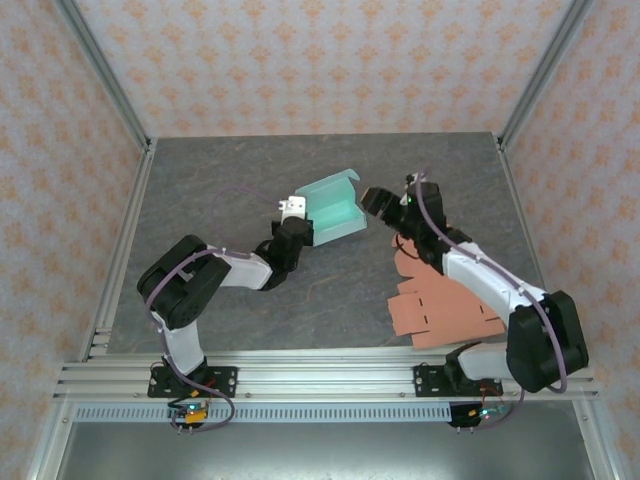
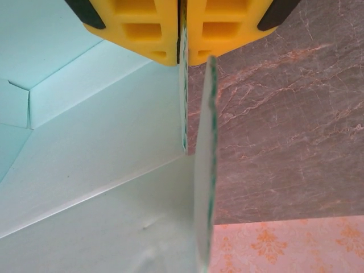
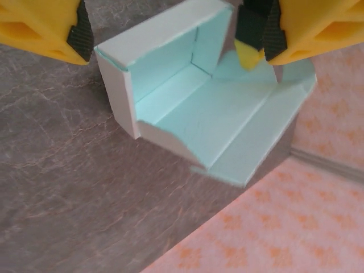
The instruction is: Fold the paper box
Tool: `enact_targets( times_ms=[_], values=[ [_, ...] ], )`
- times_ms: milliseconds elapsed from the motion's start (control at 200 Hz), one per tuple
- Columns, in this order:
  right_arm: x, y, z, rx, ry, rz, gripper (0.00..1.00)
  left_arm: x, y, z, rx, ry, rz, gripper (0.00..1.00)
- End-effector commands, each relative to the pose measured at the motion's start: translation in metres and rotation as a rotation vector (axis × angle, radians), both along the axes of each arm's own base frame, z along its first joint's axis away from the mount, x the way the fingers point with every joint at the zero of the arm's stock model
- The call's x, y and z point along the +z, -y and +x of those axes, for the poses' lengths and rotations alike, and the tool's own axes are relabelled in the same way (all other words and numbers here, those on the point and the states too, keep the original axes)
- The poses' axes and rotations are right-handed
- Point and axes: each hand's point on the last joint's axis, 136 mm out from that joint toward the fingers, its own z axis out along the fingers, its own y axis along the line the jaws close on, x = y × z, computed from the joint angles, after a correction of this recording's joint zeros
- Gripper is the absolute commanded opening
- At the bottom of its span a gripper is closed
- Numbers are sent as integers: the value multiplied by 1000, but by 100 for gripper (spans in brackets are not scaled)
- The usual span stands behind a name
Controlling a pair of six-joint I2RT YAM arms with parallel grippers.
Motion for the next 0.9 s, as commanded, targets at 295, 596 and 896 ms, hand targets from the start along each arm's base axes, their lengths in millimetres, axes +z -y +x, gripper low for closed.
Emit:
enact_targets(
  times_ms=[295, 596, 896],
  values=[
    [-29, -22, 59, -215, -700, 371, 94, -19, 5, -12, -31, -39, 178, 8],
    [-48, -27, 61, -234, -768, 305, 82, -30, 13, -16, -57, -44, 224, 9],
    [-75, -38, 48, -203, -794, 246, 58, -30, 15, -16, -75, -40, 237, 15]
  ],
)
